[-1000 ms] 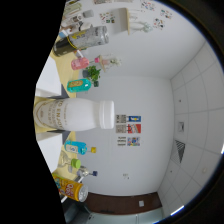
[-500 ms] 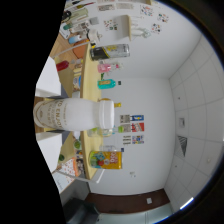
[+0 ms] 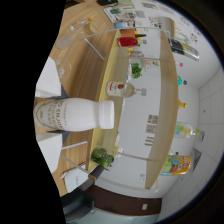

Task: Make me a cup of Mount Fuji.

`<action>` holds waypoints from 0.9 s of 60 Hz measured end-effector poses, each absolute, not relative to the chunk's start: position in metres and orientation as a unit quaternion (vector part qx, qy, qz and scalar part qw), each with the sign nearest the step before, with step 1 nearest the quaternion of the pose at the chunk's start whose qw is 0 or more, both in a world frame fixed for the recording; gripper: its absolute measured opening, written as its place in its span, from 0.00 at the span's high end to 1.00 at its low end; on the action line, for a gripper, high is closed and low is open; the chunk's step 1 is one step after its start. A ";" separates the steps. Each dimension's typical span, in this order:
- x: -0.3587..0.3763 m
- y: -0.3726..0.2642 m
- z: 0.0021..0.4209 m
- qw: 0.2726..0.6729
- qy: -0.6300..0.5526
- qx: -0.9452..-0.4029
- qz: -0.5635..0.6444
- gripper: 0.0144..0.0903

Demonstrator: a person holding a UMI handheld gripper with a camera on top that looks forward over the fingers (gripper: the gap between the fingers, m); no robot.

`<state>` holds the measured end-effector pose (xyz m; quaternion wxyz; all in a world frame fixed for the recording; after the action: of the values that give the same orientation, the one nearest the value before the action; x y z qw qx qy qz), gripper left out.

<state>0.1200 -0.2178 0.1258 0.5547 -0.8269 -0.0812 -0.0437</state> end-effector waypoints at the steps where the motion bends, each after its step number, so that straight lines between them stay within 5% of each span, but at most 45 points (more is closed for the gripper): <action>1: 0.120 -0.218 0.124 0.552 -0.094 -0.827 -0.053 0.56; 16: 0.126 -0.211 0.121 0.514 -0.320 -0.765 -0.222 0.56; 31: 0.128 -0.201 0.122 0.432 -0.533 -0.627 -0.370 0.56; 41: 0.136 -0.194 0.119 0.360 -0.602 -0.554 -0.448 0.56; 54: 0.120 -0.188 0.124 0.323 -0.663 -0.458 -0.496 0.56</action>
<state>0.1202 -0.1883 0.1241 0.3226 -0.4585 -0.6631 -0.4960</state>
